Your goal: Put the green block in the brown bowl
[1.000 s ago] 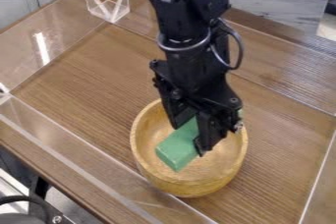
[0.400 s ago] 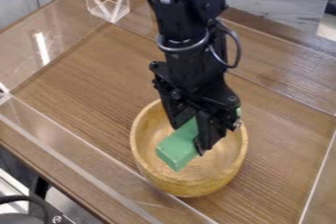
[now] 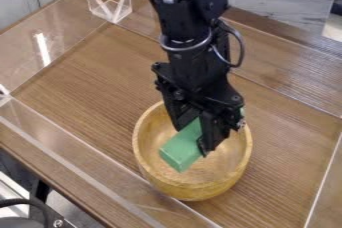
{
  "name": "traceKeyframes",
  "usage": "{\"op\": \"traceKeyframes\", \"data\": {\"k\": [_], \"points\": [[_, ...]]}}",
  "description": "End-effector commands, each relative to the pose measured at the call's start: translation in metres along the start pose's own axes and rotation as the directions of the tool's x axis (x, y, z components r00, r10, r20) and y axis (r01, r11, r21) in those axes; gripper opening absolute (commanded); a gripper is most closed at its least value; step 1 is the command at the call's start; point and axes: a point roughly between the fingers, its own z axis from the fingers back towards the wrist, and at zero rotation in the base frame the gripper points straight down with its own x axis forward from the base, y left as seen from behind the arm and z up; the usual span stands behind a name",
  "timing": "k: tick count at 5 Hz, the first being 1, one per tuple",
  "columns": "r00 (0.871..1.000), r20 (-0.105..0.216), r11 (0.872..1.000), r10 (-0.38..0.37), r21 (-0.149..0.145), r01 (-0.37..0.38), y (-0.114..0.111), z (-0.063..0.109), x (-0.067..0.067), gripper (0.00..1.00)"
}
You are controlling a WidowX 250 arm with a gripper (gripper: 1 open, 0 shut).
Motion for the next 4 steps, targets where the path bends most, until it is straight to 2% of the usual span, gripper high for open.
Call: {"op": "traceKeyframes", "data": {"k": [1, 4], "points": [[0.998, 0.060, 1.000, -0.015, 0.000, 0.015, 0.0009, 0.0126, 0.0152, 0.00], [0.998, 0.061, 1.000, -0.005, -0.012, 0.006, 0.0048, 0.0107, 0.0189, 0.00]]}}
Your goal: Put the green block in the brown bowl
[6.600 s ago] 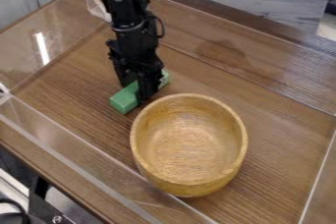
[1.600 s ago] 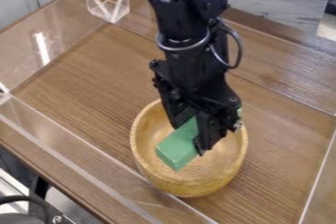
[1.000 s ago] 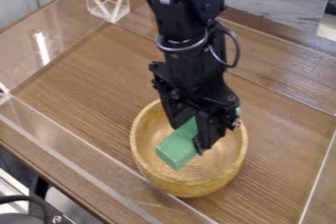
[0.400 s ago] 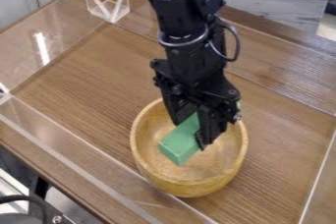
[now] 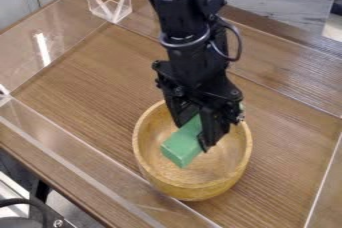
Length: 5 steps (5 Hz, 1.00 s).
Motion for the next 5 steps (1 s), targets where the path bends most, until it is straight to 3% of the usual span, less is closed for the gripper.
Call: {"op": "traceKeyframes", "data": {"k": [1, 5], "points": [[0.998, 0.062, 1.000, -0.005, 0.002, 0.005, 0.0019, 0.0128, 0.0149, 0.00], [0.998, 0.065, 1.000, 0.008, -0.011, -0.008, 0.0075, 0.0105, 0.0196, 0.00]]}}
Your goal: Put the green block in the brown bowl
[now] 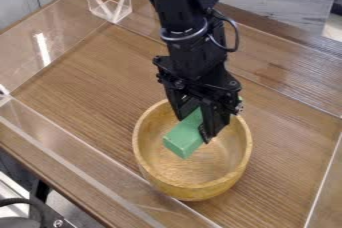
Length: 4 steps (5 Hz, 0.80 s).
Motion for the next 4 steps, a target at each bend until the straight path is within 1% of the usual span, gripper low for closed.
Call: {"op": "traceKeyframes", "data": {"k": [1, 4], "points": [[0.999, 0.054, 1.000, -0.008, 0.003, 0.007, 0.0009, 0.0091, 0.0124, 0.00], [0.998, 0.062, 1.000, -0.003, -0.005, 0.003, 0.0036, 0.0042, 0.0142, 0.00]]}}
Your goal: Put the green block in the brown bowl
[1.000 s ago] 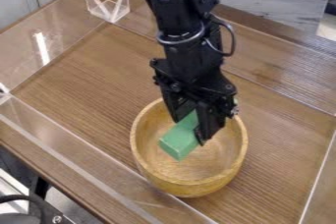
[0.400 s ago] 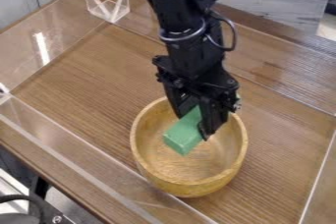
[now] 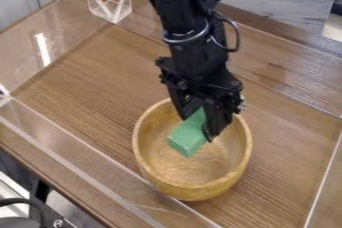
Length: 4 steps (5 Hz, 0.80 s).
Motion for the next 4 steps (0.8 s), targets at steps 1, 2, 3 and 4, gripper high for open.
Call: {"op": "traceKeyframes", "data": {"k": [1, 2, 3, 4], "points": [[0.999, 0.045, 1.000, -0.005, 0.001, 0.005, 0.0022, 0.0075, 0.0091, 0.00], [0.999, 0.047, 1.000, -0.003, -0.002, 0.003, 0.0031, 0.0063, 0.0094, 0.00], [0.999, 0.049, 1.000, -0.002, -0.005, 0.002, 0.0039, 0.0051, 0.0097, 0.00], [0.999, 0.050, 1.000, 0.000, -0.008, 0.000, 0.0046, 0.0041, 0.0100, 0.00]]}}
